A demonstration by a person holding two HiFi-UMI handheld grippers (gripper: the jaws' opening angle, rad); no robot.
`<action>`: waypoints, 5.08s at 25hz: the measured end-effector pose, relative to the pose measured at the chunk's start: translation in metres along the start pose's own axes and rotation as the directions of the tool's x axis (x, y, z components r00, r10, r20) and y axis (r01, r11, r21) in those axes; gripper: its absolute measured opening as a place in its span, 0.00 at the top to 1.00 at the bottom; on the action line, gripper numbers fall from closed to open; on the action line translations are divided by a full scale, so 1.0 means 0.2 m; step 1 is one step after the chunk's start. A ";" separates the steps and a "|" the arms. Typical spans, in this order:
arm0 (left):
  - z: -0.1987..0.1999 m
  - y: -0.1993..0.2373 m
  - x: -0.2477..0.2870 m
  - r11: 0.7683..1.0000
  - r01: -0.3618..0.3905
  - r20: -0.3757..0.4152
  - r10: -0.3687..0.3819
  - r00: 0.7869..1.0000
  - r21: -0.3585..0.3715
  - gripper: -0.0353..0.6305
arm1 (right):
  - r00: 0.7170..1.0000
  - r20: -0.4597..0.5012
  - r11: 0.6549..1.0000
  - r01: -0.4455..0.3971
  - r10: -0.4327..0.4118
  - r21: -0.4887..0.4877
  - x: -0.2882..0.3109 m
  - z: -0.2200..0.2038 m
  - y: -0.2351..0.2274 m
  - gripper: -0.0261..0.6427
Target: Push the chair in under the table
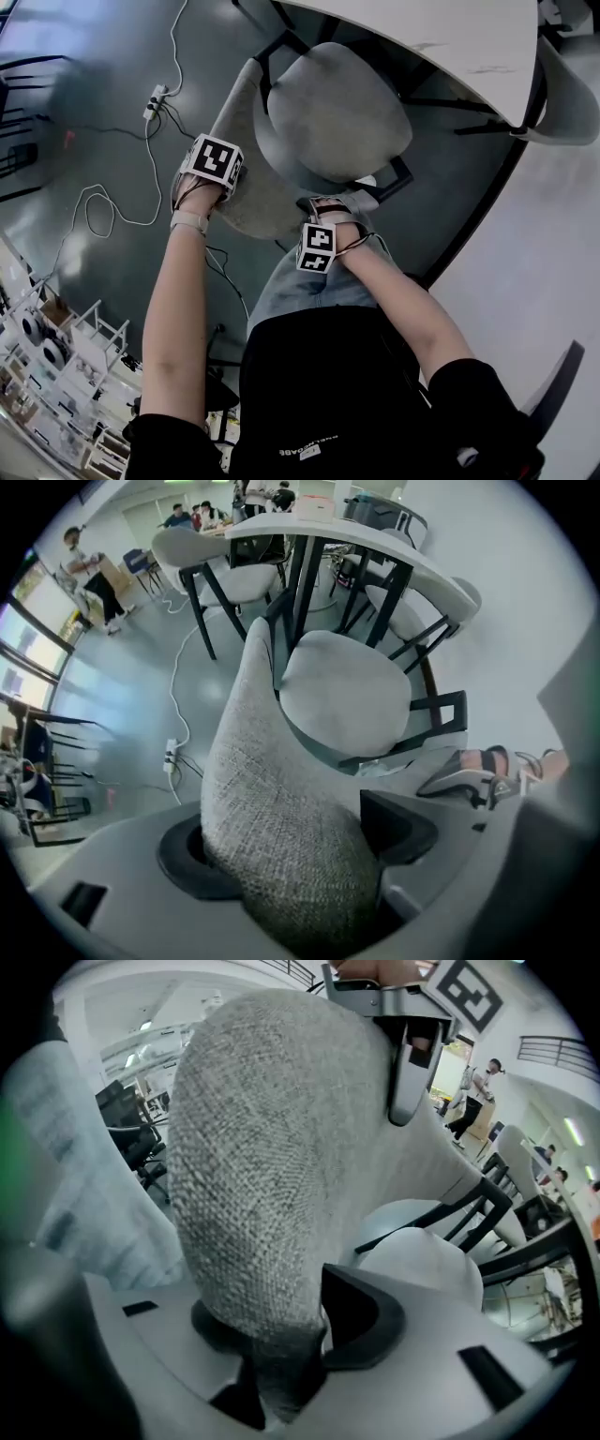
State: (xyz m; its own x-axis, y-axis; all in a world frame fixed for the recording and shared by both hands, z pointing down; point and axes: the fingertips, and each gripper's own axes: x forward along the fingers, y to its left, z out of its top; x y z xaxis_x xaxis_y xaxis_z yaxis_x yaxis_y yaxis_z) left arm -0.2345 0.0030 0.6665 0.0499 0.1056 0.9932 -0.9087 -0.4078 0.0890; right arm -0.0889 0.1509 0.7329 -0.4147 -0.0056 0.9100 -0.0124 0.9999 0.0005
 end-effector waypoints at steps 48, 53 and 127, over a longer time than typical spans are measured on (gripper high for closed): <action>0.06 -0.35 -0.03 0.915 0.159 0.160 -0.106 0.981 -0.371 0.66 | 1.000 -0.017 0.999 -0.008 0.008 0.033 -0.25 -0.43 -0.14 0.74; 0.08 -0.41 -0.03 0.925 0.144 0.134 -0.103 0.986 -0.351 0.66 | 1.000 -0.023 1.000 -0.017 0.017 0.015 -0.28 -0.49 -0.17 0.74; 0.36 -1.07 -0.01 0.907 0.326 0.243 -0.264 0.933 -0.266 0.39 | 0.948 -0.209 0.969 -0.247 0.239 -0.014 -0.69 -1.14 -0.28 0.50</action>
State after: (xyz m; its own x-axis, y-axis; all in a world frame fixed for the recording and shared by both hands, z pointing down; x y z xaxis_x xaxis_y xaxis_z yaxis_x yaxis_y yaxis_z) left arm -0.0103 0.0241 0.6510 0.3876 -0.0144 0.9217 -0.9182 -0.0944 0.3847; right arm 0.1765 0.0975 0.7022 -0.2056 0.2358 0.9498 0.1028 0.9704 -0.2186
